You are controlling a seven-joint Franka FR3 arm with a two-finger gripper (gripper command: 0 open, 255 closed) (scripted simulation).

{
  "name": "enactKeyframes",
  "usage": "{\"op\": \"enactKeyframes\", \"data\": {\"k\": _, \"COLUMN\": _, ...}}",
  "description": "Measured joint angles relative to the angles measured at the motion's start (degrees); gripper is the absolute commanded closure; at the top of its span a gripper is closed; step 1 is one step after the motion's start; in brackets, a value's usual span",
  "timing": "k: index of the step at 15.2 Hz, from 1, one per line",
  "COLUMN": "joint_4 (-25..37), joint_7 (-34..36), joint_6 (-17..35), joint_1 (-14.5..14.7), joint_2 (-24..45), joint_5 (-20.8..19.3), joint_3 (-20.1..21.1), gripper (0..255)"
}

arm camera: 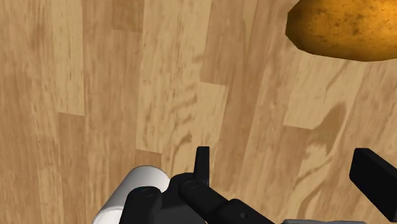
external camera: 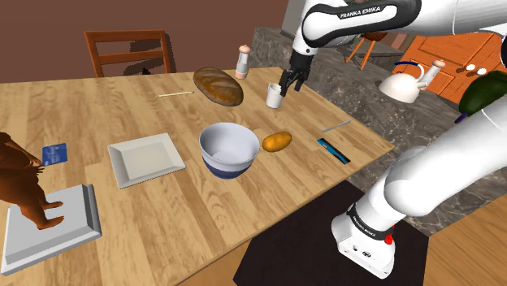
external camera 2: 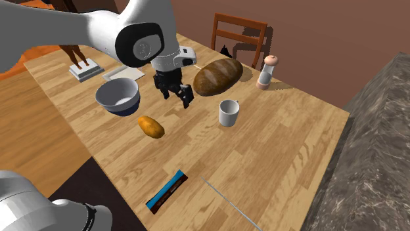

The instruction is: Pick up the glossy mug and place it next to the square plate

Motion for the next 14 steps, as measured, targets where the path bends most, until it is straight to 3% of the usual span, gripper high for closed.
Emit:
{"op": "enactKeyframes", "data": {"k": 7, "joint_4": 11.7, "joint_7": -4.8, "joint_6": 3.6, "joint_1": -1.7, "joint_2": 15.1, "joint_5": 2.0, "joint_3": -2.6, "gripper": 0}}
{"op": "enactKeyframes", "data": {"k": 14, "joint_4": 26.6, "joint_7": -9.3, "joint_6": 3.8, "joint_1": -4.7, "joint_2": 30.1, "joint_5": 5.0, "joint_3": -3.7, "gripper": 0}}
